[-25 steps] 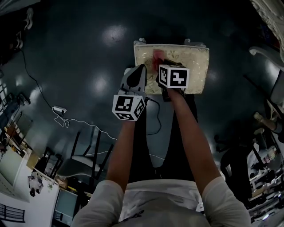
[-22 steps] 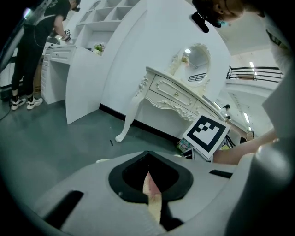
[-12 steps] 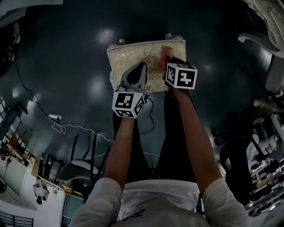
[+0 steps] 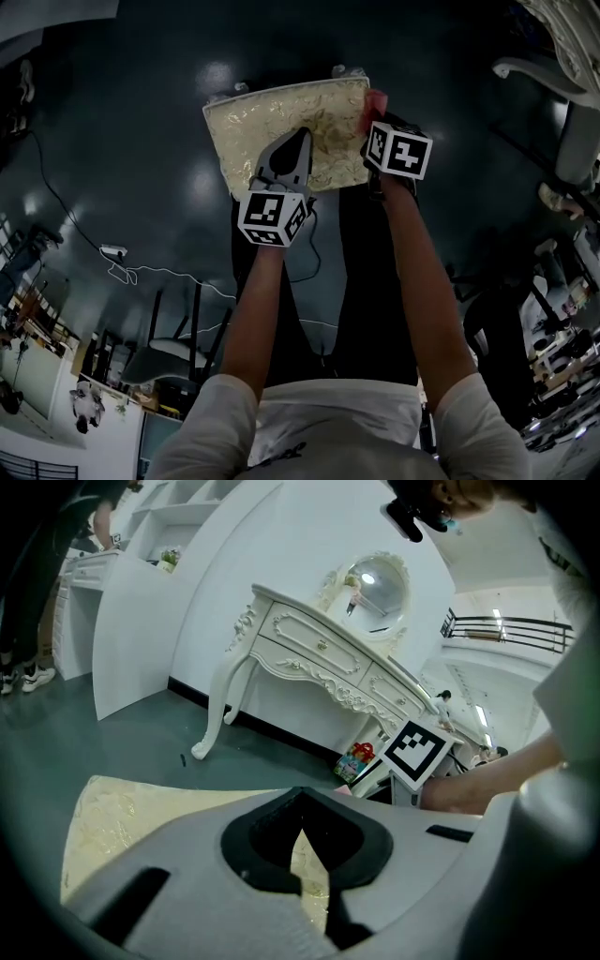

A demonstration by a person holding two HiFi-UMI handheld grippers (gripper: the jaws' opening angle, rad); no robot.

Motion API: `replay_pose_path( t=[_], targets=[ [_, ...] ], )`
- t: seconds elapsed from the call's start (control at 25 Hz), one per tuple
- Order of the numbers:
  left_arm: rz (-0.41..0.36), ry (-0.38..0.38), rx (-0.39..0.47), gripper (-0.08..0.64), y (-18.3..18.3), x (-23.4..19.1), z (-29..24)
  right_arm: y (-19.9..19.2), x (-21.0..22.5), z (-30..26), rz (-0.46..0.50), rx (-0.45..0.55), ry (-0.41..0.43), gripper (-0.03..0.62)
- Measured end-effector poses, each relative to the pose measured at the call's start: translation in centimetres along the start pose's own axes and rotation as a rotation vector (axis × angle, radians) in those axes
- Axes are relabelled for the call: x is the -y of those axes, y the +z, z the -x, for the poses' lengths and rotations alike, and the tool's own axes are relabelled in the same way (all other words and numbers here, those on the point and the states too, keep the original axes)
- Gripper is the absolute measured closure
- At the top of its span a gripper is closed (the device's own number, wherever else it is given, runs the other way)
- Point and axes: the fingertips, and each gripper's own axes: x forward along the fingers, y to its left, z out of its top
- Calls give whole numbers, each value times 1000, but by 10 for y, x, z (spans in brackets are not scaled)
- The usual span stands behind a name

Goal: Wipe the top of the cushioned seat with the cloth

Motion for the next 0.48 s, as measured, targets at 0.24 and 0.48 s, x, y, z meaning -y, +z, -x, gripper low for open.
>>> replay_pose_path(
  t=[0.24, 0.48],
  targets=[
    [-1, 3, 1, 546, -1, -3, 13, 1, 13, -2, -33, -7, -11, 569],
    [26, 79, 29, 546, 9, -49, 54, 2, -72, 28, -130, 64, 187, 569]
  ],
)
